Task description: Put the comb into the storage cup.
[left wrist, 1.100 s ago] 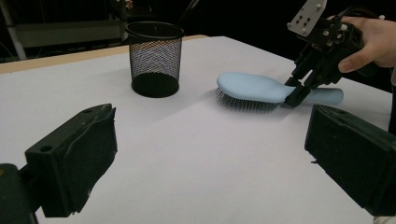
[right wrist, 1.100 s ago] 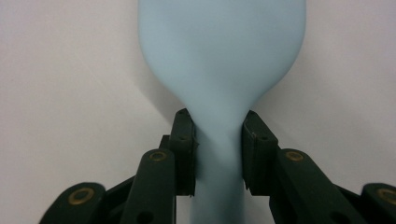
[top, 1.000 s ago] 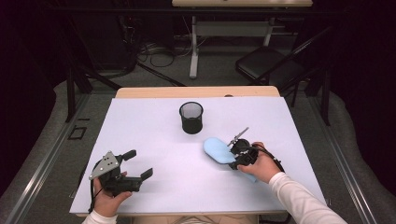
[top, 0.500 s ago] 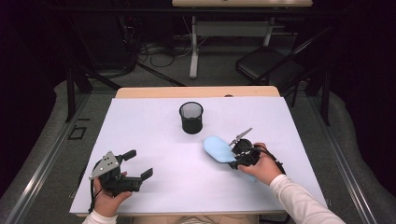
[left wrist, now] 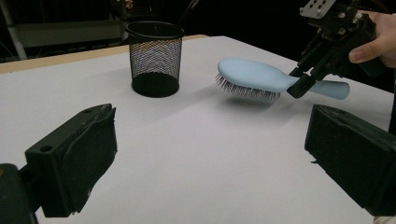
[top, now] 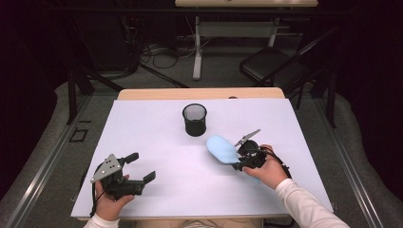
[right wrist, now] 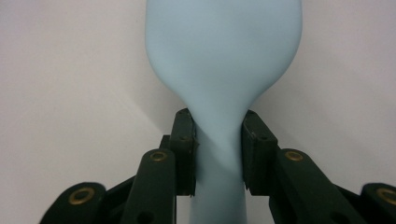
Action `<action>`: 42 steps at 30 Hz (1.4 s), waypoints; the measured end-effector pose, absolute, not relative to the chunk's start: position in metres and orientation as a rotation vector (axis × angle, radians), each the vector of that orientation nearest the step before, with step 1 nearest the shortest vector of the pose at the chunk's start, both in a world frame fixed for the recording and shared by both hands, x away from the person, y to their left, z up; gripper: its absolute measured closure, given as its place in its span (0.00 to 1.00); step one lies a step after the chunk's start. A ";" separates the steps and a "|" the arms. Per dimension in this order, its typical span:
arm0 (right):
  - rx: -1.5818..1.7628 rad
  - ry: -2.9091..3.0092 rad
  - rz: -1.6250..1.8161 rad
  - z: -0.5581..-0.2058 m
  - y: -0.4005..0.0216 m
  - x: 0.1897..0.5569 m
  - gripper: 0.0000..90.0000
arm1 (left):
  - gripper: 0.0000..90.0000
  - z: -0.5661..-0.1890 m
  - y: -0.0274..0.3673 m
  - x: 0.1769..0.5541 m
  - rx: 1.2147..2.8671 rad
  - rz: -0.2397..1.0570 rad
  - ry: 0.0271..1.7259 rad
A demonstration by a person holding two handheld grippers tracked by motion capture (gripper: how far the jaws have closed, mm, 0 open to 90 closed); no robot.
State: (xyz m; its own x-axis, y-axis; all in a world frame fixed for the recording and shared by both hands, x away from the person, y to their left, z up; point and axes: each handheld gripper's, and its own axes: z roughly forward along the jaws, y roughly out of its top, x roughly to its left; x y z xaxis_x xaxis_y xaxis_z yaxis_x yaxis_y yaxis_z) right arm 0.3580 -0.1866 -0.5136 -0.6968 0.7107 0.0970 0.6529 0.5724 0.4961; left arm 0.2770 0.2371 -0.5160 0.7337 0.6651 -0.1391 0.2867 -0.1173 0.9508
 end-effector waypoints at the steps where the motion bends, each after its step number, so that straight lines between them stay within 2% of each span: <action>1: 1.162 2.684 0.783 -0.513 -0.187 0.358 0.78 | 0.03 -0.516 0.237 0.277 1.706 0.382 0.763; 42: 1.139 2.574 1.069 -0.478 -0.175 0.348 0.78 | 0.03 -0.517 0.237 0.278 1.707 0.377 0.763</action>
State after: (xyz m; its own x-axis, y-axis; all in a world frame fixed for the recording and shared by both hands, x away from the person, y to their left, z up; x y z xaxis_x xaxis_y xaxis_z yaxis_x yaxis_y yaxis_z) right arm 0.3484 -0.1748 -0.4780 -0.7063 0.6906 0.1558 0.5978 0.4638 0.6538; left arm 0.2777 0.2367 -0.5167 0.7351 0.6628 -0.1427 0.2902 -0.1174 0.9497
